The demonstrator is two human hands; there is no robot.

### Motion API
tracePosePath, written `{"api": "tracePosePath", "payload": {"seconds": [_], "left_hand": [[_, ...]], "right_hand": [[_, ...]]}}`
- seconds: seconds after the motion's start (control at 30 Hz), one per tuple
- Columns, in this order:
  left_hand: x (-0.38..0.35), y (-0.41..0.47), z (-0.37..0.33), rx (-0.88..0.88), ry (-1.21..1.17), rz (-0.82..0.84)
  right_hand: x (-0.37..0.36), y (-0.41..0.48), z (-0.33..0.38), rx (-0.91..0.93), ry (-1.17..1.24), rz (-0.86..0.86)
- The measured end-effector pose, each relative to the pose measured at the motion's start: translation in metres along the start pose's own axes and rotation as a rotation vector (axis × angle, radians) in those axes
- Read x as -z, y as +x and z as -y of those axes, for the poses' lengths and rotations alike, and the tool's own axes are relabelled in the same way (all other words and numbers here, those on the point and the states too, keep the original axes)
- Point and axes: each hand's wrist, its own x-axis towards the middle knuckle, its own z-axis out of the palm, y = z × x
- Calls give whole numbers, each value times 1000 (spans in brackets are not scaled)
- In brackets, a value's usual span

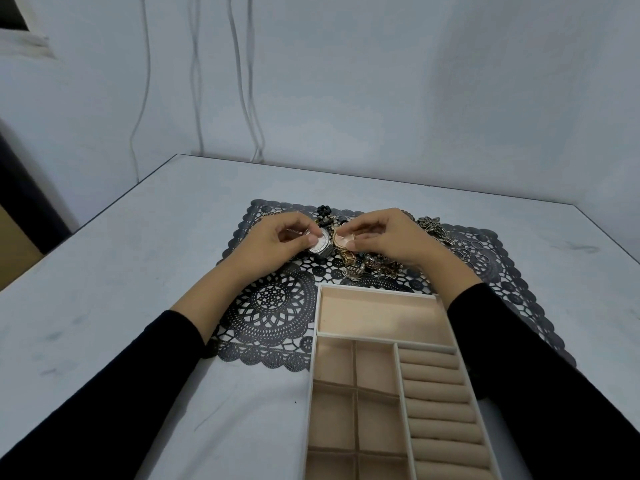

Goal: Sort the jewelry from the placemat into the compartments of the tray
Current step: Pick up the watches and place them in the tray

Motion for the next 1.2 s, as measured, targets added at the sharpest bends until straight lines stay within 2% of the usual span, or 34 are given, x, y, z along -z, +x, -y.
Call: {"api": "tracePosePath", "payload": {"seconds": [0.37,0.77,1.2], "left_hand": [[-10,-2,-1,73,26,-54],[-13,-3,-6,4,83,-114],[-9,-1,-13,15,-124,-219]], "right_hand": [[-4,-5,1,12,67,-41],[-7,-4,-5,28,120,-53],[-6,-8,-3,71,252,-139]]}}
